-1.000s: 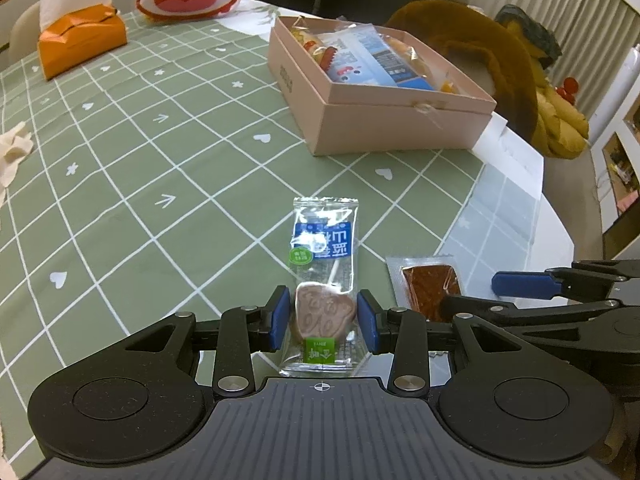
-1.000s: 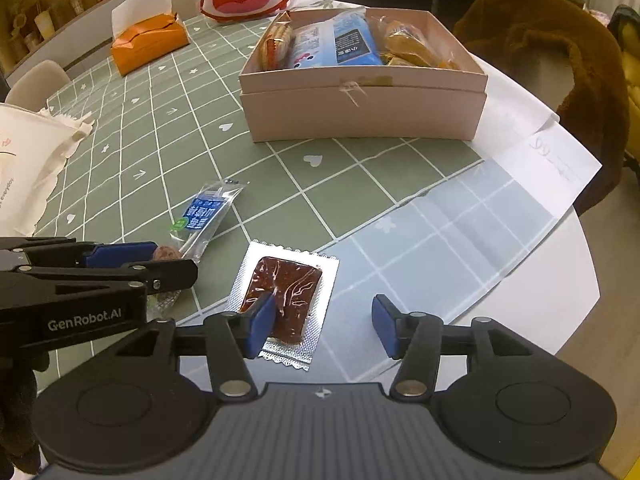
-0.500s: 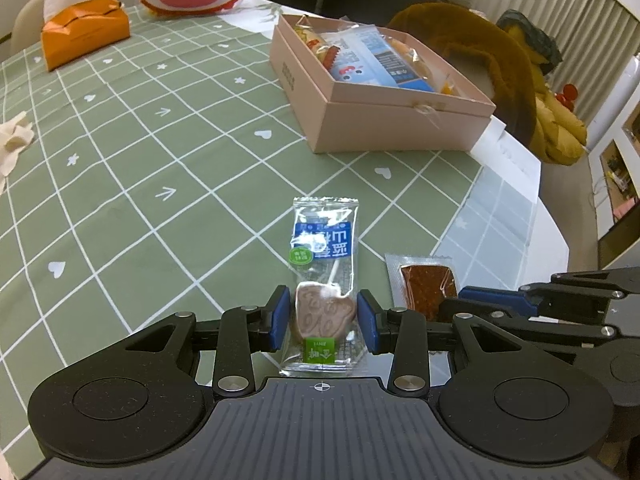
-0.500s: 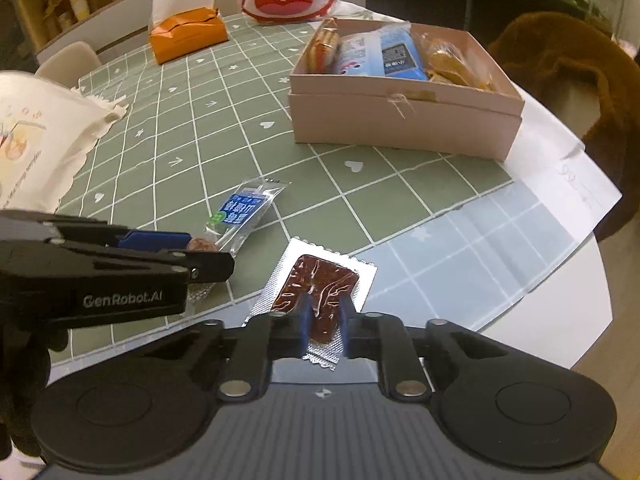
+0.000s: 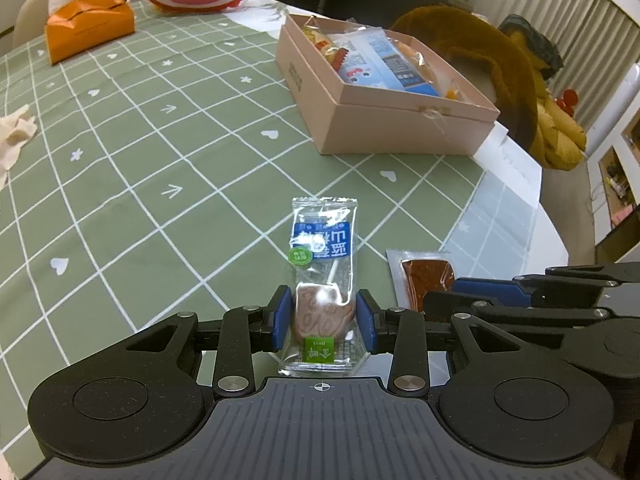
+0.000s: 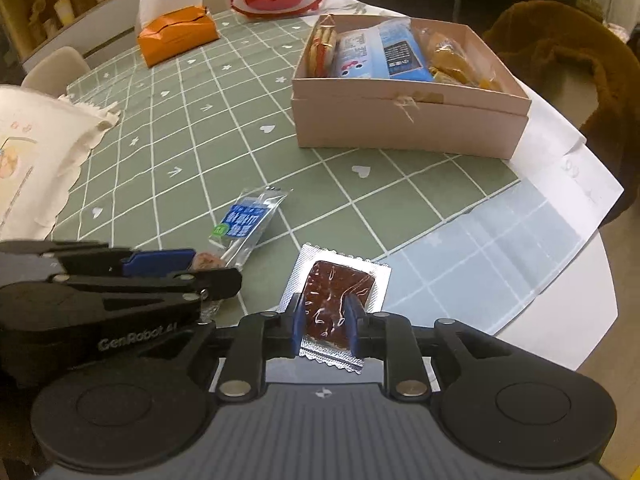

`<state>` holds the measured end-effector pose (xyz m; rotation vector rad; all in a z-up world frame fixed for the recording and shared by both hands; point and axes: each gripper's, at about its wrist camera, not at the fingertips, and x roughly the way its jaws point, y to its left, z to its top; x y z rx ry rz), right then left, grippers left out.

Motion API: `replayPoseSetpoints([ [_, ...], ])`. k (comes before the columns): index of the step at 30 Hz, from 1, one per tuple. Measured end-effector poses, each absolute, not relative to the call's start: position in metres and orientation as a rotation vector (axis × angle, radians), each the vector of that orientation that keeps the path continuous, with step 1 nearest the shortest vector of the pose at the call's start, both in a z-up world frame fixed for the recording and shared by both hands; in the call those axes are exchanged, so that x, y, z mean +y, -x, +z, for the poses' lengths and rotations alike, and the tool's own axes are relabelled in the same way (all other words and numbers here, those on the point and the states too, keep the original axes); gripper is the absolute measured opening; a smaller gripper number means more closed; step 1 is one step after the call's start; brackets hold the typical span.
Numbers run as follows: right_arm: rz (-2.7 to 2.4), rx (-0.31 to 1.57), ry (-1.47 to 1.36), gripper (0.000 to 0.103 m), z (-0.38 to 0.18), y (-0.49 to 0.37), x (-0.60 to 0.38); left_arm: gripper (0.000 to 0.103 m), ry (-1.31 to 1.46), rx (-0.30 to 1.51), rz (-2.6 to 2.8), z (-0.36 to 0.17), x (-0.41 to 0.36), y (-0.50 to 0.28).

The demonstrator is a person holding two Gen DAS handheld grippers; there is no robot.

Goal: Organize snacks

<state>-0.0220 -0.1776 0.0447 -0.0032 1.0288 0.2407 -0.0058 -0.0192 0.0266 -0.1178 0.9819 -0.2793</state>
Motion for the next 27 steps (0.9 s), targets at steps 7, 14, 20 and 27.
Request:
replayPoseSetpoints([
  [7,0.239,1.011,0.050,0.024,0.044,0.022,-0.174,0.041,0.108,0.986,-0.281,0.027,-0.018,0.006],
  [14,0.170,0.954,0.158,0.051,0.040,0.026,-0.179,0.041,0.109,0.986,-0.278,0.027,-0.017,0.006],
  [20,0.194,0.994,-0.015,0.045,0.035,0.017,-0.201,0.041,0.105,0.983,-0.276,0.027,-0.017,0.005],
  [27,0.217,0.983,0.037,0.009,0.038,0.015,-0.196,0.040,0.109,0.980,-0.276,0.027,-0.017,0.006],
])
